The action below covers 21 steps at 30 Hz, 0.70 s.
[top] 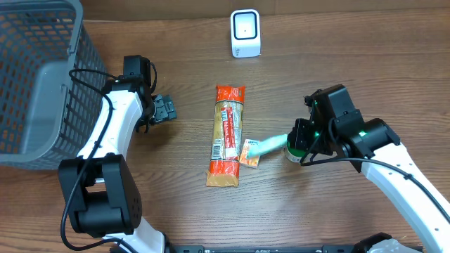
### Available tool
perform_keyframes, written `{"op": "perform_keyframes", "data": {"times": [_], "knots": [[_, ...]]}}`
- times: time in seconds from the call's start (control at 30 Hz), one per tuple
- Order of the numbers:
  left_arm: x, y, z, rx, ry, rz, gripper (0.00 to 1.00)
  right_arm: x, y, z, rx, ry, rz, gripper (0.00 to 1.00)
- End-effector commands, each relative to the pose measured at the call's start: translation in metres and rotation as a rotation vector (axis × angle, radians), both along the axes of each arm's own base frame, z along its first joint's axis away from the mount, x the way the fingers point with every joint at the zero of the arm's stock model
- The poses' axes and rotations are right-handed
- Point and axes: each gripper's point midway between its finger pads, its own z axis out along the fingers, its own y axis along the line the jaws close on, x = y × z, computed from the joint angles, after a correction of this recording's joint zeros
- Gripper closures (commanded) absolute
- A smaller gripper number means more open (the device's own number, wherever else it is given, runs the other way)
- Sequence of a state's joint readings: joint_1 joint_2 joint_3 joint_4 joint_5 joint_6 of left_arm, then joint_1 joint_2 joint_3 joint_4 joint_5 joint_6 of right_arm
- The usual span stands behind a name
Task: Scan the item barcode
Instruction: 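Move the wipes pack left beside the Kleenex pack and release it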
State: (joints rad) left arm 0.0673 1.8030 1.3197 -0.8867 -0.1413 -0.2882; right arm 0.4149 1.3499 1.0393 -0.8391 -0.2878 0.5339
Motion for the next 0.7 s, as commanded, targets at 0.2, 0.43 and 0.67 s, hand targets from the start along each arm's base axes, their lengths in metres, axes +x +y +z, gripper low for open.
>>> {"op": "perform_keyframes", "data": {"times": [0.2,0.43,0.67], "knots": [[-0.001,0.0,0.0,-0.01,-0.002,-0.002,0.0,0.006,-0.02,-0.012,-0.123,-0.031,-0.045,0.25],[-0.001,0.0,0.0,-0.01,-0.002,-0.002,0.0,0.001,-0.023,-0.034,-0.14,-0.007,-0.045,0.02],[-0.001,0.0,0.0,-0.01,-0.002,-0.002,0.0,0.006,-0.029,-0.057,-0.192,0.016,-0.06,0.0]]}}
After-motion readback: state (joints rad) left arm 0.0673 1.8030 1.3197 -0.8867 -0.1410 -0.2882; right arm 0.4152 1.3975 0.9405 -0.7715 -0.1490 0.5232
